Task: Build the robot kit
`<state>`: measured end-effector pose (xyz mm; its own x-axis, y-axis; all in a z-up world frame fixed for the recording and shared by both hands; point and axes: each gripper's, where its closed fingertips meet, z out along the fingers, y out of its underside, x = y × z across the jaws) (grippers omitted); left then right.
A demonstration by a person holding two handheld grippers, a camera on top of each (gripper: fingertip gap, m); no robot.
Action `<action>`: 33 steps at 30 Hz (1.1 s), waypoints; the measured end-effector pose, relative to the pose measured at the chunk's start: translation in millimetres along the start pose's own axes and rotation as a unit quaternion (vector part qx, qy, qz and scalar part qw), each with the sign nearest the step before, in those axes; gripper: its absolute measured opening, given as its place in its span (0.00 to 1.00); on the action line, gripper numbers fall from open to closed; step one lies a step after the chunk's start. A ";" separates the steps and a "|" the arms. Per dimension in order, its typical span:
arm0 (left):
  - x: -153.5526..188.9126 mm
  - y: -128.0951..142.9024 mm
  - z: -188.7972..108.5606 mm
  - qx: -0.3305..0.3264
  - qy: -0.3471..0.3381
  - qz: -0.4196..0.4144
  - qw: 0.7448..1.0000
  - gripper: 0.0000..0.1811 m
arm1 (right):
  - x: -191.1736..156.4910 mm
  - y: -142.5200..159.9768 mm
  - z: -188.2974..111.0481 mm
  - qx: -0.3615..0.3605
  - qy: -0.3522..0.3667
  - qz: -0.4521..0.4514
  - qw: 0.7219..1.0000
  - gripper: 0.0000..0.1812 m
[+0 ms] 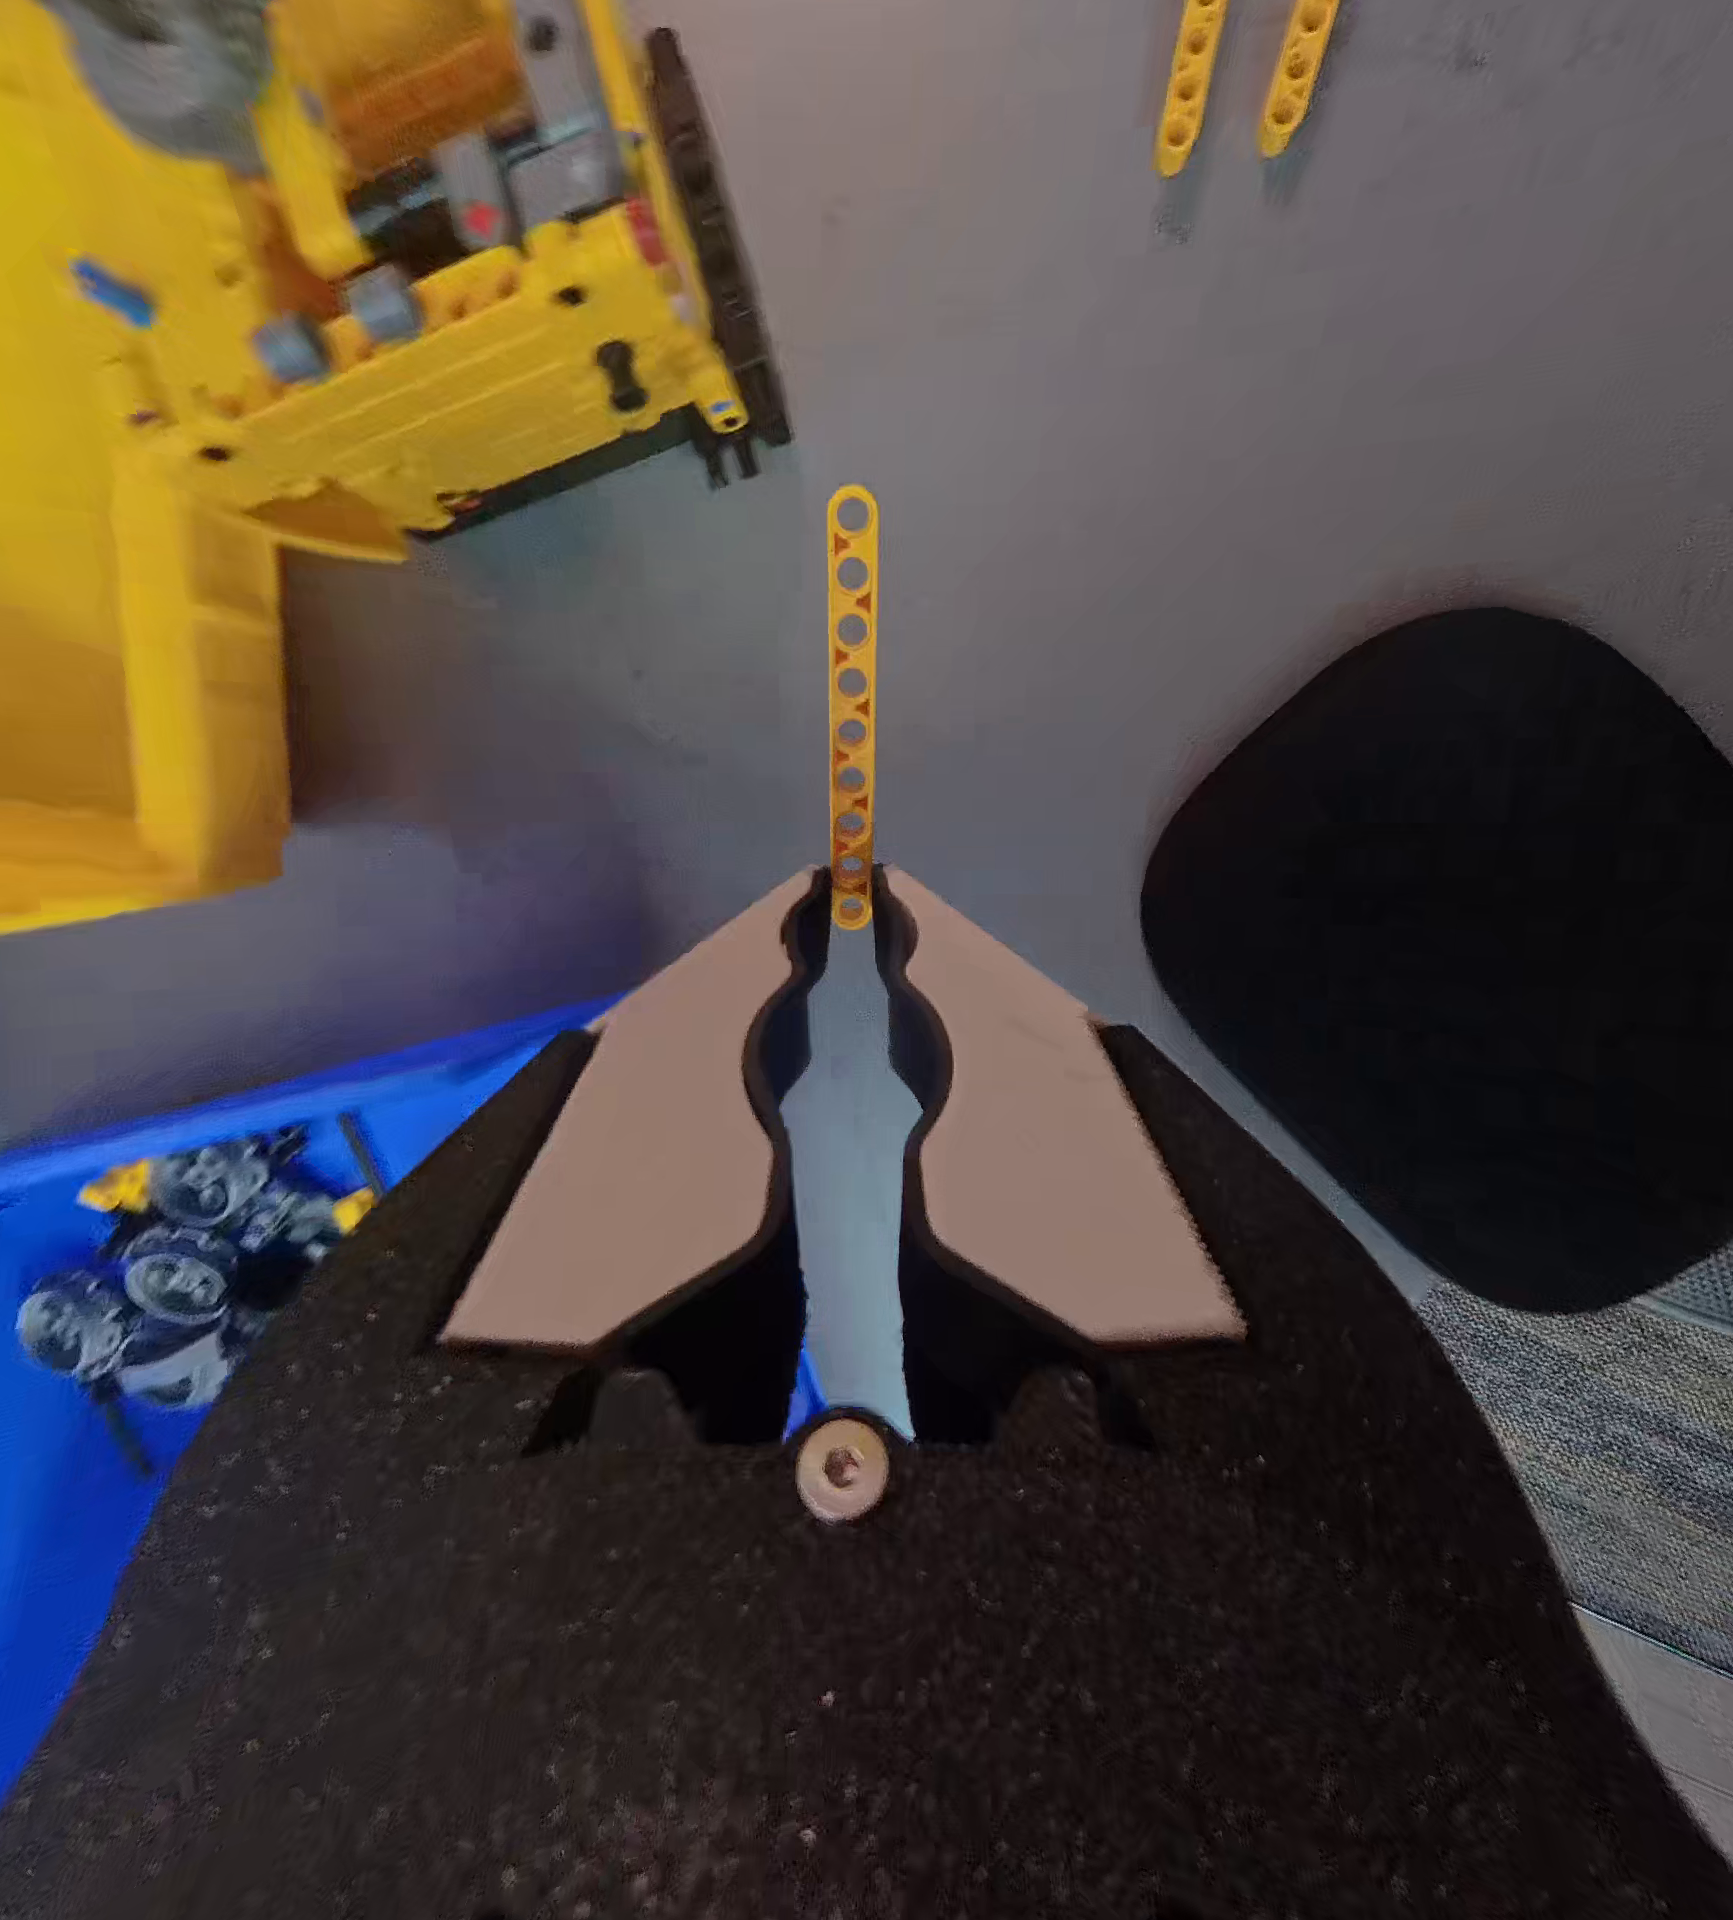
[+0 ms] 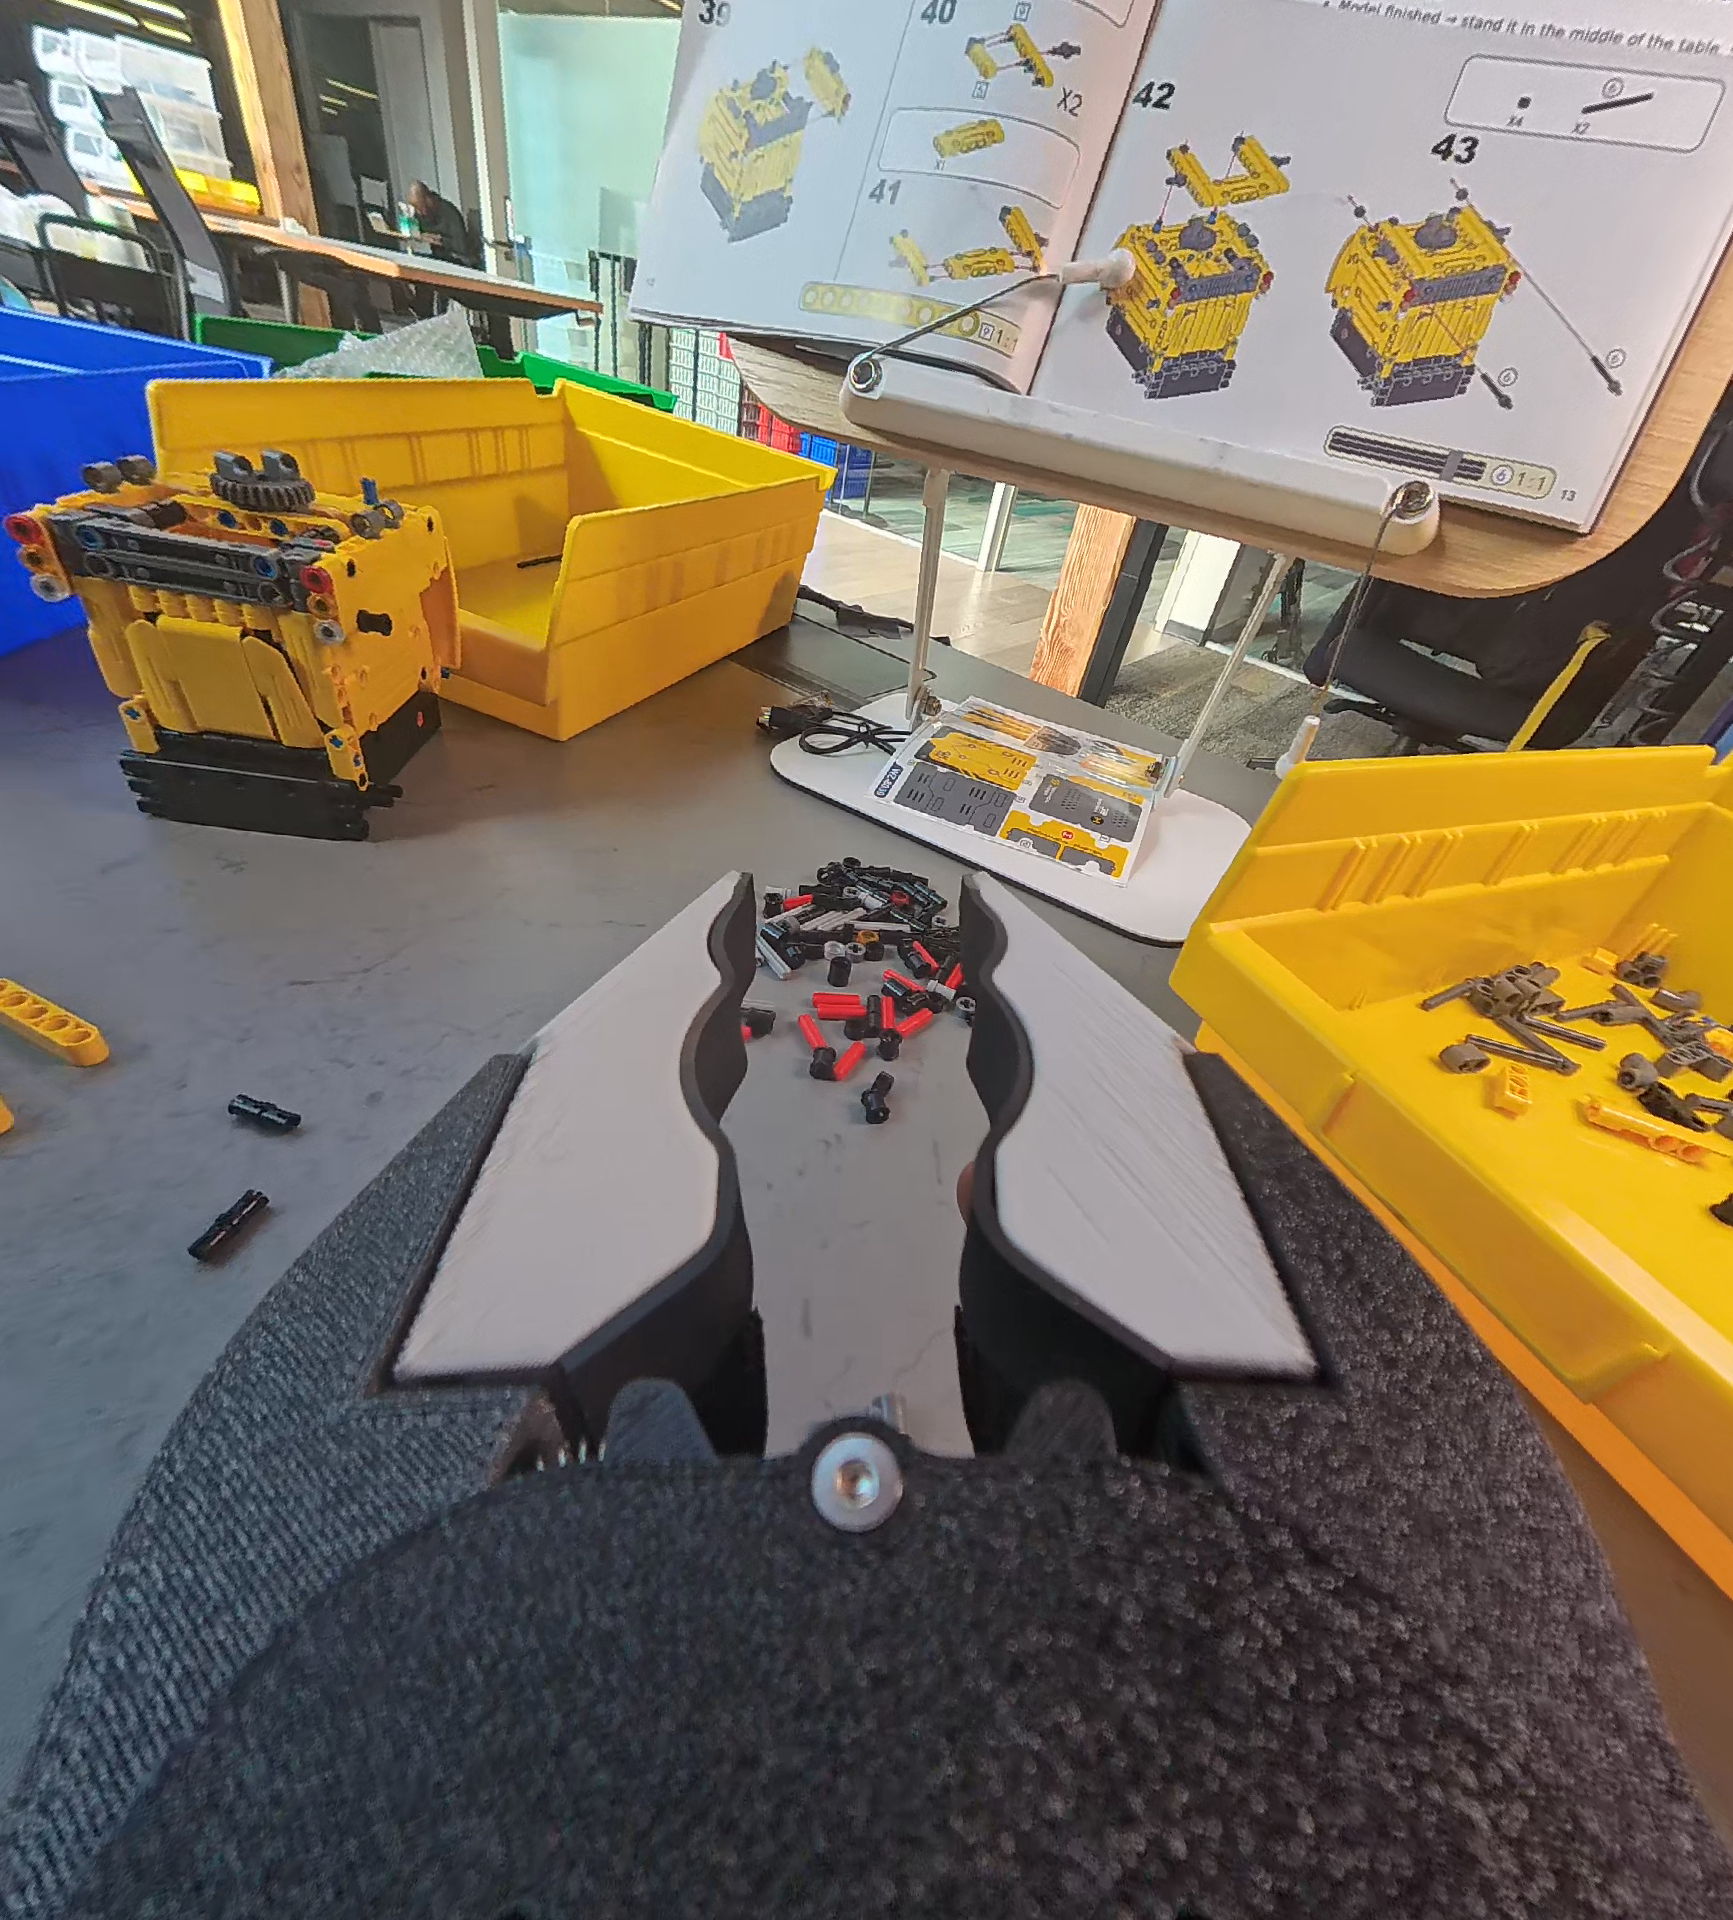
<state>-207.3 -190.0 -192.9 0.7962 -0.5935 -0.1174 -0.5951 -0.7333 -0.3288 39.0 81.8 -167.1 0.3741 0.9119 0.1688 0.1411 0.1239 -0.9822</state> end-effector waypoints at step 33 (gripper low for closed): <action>-149.5 172.0 30.3 -0.114 -0.059 -0.240 0.962 0.07 | 4.7 -0.1 -2.1 0.004 0.006 0.002 1.000 0.21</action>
<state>-425.4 -217.4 -260.3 0.9842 -0.1365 -0.1129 -0.1535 -0.9753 -0.1589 42.7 85.3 -166.1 0.3862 0.9074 0.1659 0.1317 0.1238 -0.9835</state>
